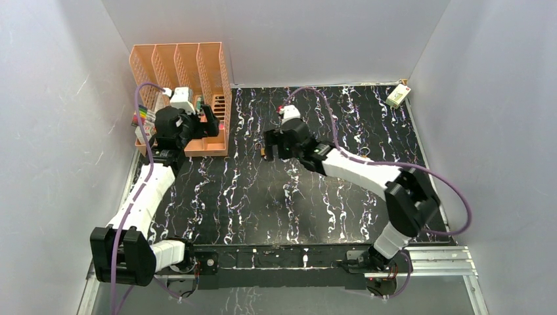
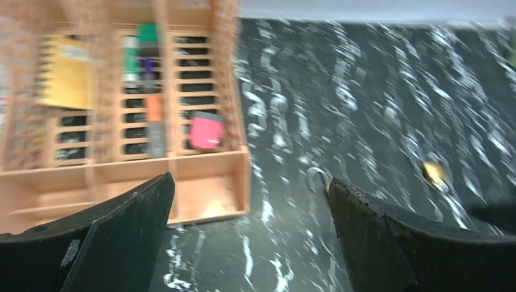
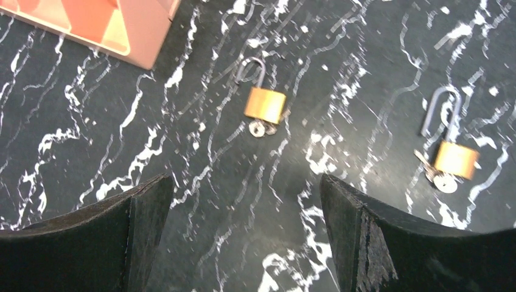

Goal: Lock with the key
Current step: Pick up the lock from the center of the board.

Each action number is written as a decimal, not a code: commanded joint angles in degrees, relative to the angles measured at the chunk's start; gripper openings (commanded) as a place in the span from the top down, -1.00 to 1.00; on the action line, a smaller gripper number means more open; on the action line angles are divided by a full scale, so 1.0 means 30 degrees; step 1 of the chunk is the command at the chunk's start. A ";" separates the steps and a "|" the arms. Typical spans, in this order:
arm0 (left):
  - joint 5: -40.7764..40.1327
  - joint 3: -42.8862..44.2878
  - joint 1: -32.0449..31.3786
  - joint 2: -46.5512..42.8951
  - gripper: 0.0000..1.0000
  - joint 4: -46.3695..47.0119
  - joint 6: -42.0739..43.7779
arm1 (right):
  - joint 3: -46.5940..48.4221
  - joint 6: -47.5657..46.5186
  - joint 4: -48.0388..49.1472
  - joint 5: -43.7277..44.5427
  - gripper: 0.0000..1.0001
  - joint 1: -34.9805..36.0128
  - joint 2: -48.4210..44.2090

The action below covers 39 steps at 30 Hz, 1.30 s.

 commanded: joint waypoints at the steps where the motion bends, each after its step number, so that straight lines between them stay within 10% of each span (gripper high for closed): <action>1: 0.9979 0.2520 0.0524 -0.0961 -0.97 -0.4454 0.1545 | 0.3045 -0.0234 0.0213 0.1648 -0.97 0.0619 0.2013; 9: 1.9199 0.7611 0.0924 -0.0157 -0.97 -1.4393 0.6348 | 0.5810 0.0238 -0.0582 0.1724 -0.97 0.0644 0.5698; 16: 1.3096 0.4746 0.0938 -0.2289 -0.97 -0.8877 0.4218 | 0.8496 0.0788 -0.2085 0.2960 -0.94 0.0642 0.8846; 39: 0.9894 0.1977 0.0938 -0.3582 -0.97 -0.5726 0.3740 | 0.9852 0.1348 -0.2913 0.4281 -0.44 0.0533 1.1958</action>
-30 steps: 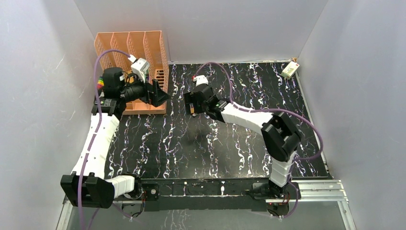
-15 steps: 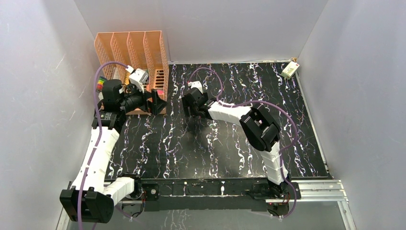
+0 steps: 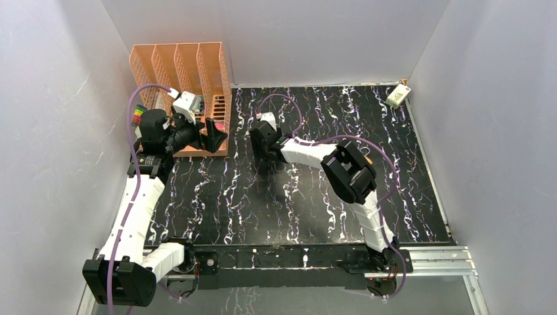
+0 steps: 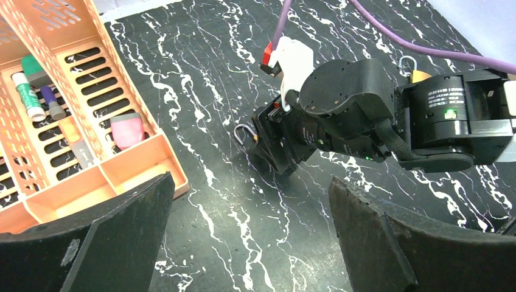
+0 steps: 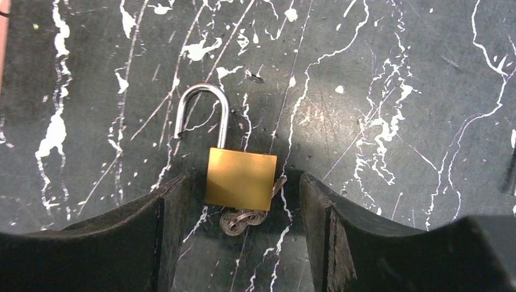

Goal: Lock with the key
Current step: Pick up the lock from the center of the board.

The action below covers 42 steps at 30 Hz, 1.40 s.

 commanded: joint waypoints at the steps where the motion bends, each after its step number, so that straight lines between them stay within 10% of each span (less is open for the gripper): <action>1: -0.0500 -0.0317 0.0092 -0.0969 -0.97 0.0523 0.0164 | 0.0748 0.0298 -0.0367 0.1128 -0.42 -0.0100 0.0517; 19: -0.0483 -0.0724 0.0121 -0.1119 -0.97 0.0493 0.0222 | 0.0849 -0.1219 0.0575 0.0626 0.31 -0.0196 0.0959; 28: 0.0592 -0.0545 0.0122 -0.0748 -0.97 0.0422 0.0065 | -0.6977 -0.5678 0.6000 -1.1441 0.26 -0.1706 -0.6931; 42: 1.4139 0.0392 -0.0331 0.2486 -0.91 0.0906 -0.1614 | -0.9305 -0.6196 0.2931 -1.9733 0.22 -0.3348 -1.5996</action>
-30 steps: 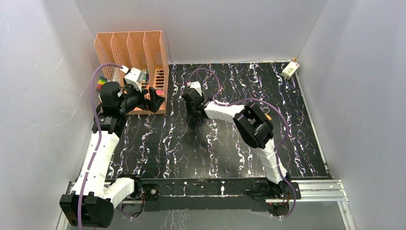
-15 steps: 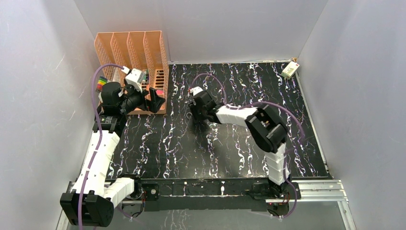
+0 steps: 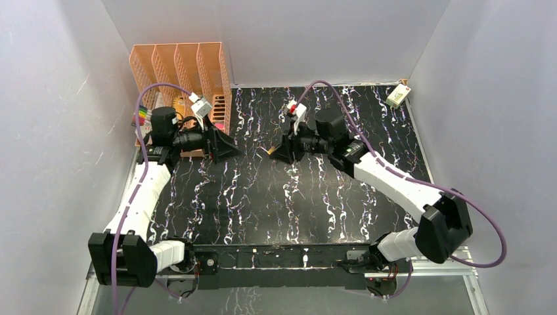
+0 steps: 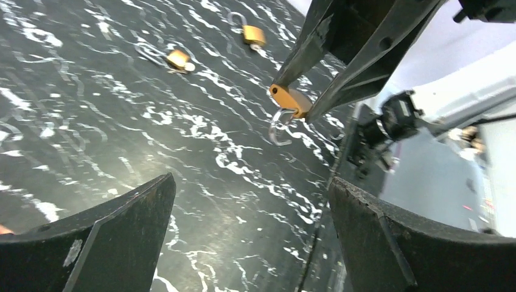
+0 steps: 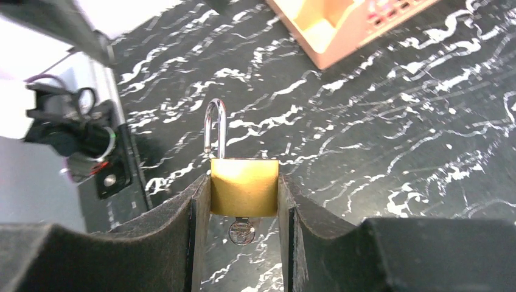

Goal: Lock with the key
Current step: Pick up the lock from the center of the board.

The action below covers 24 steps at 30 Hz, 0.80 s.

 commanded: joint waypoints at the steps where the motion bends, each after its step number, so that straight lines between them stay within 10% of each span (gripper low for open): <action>1: 0.4702 0.0899 -0.0528 0.0517 -0.85 0.0528 -0.0694 | 0.0523 -0.0114 -0.0617 -0.3721 0.20 -0.0461 -0.1025; 24: 0.4297 0.0456 -0.2552 0.1217 -0.55 0.1354 -0.1643 | 0.2050 0.1211 0.0708 -0.5906 0.22 -0.0411 -0.0297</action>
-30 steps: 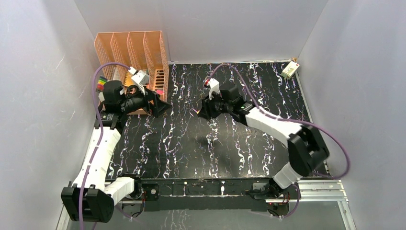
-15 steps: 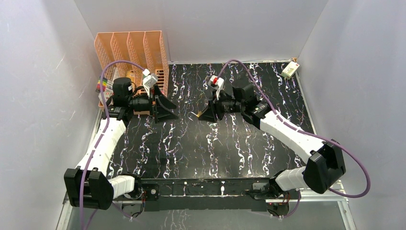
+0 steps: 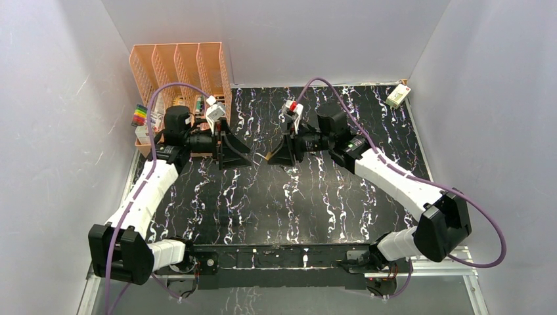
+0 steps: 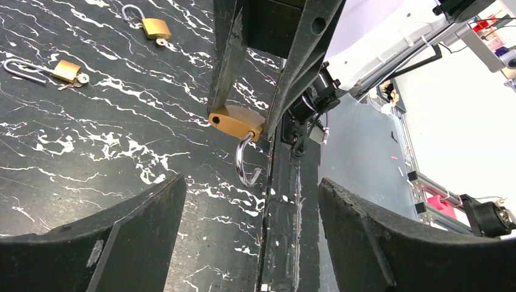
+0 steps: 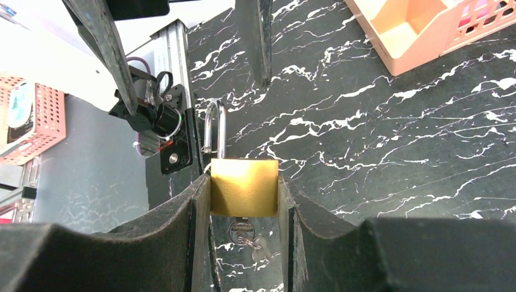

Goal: Lock with the key
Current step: Pick up the lock from the center of the board.

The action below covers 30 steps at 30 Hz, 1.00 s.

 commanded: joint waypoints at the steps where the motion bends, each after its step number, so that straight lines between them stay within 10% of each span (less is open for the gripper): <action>1: -0.0495 0.0447 -0.0390 0.0246 -0.54 0.0211 -0.0448 | 0.1211 0.0281 0.1540 -0.0385 0.23 0.0077 0.0166; 17: -0.1410 0.0655 -0.1186 0.1063 -0.19 0.0350 -0.0987 | 0.1656 0.0043 0.1471 -0.0286 0.23 0.0145 0.0524; 24: -0.1132 0.0653 -0.1206 0.1157 0.43 0.0536 -0.1073 | 0.1656 0.0013 0.1394 -0.0387 0.23 0.0184 0.0680; 30: -0.0742 0.0587 -0.1216 0.1189 0.29 0.1013 -0.1395 | 0.1590 -0.0042 0.1381 -0.0437 0.24 0.0225 0.0749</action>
